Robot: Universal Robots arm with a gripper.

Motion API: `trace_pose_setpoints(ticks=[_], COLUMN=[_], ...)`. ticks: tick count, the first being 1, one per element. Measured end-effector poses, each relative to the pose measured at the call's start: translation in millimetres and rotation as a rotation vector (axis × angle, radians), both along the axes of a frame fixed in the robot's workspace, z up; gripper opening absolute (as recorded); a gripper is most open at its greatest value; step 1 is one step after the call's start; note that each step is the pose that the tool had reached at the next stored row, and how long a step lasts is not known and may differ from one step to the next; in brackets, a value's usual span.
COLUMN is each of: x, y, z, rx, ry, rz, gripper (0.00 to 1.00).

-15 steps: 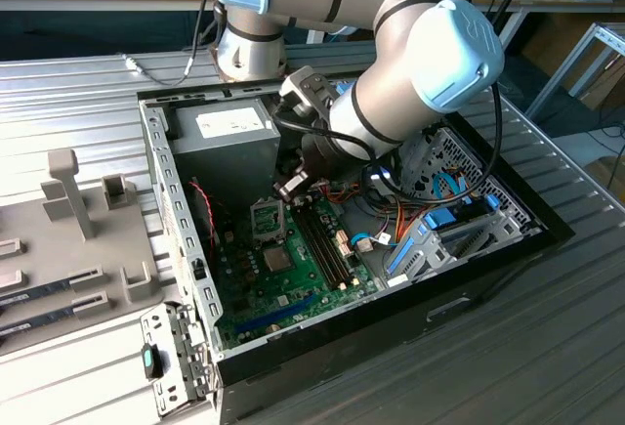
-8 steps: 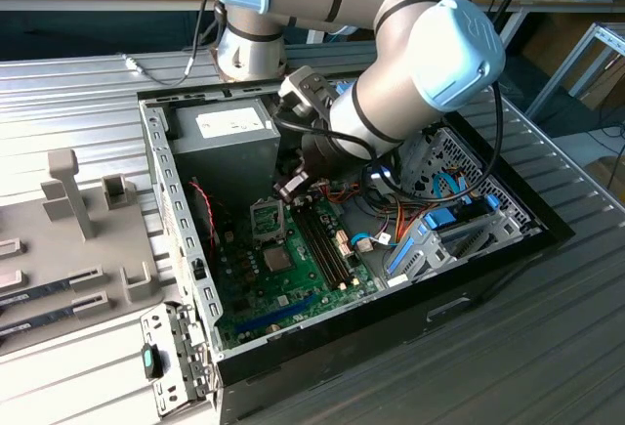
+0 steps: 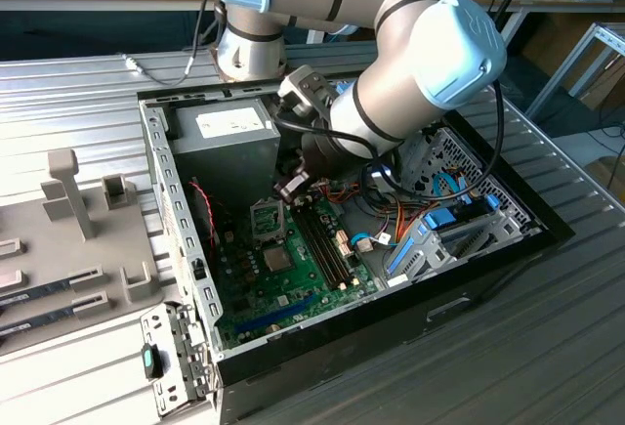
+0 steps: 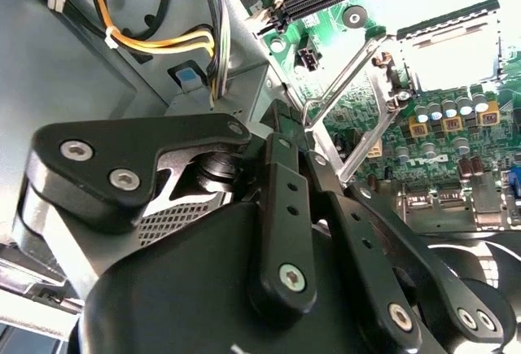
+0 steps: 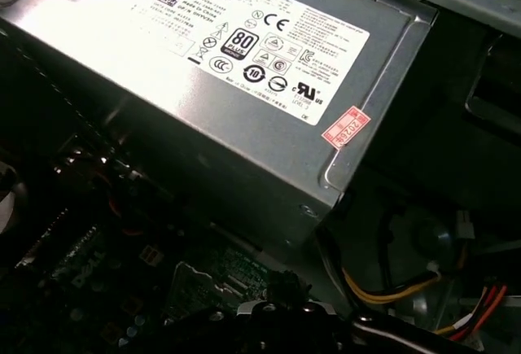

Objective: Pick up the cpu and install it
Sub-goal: 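Close the cpu cover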

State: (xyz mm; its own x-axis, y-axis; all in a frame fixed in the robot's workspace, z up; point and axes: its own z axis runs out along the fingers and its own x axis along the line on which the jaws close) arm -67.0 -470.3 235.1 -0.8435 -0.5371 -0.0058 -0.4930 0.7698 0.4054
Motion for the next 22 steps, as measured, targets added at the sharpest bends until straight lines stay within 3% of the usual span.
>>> trace_pose_setpoints(ticks=[9, 11, 22], x=[0.1, 0.3, 0.6], y=[0.0, -0.1, -3.7], z=[0.0, 0.1, 1.4], rx=[0.0007, 0.0012, 0.0218], ry=[0.0000, 0.0000, -0.0013], rz=[0.119, 0.124, 0.147], gripper=[0.11, 0.11, 0.11])
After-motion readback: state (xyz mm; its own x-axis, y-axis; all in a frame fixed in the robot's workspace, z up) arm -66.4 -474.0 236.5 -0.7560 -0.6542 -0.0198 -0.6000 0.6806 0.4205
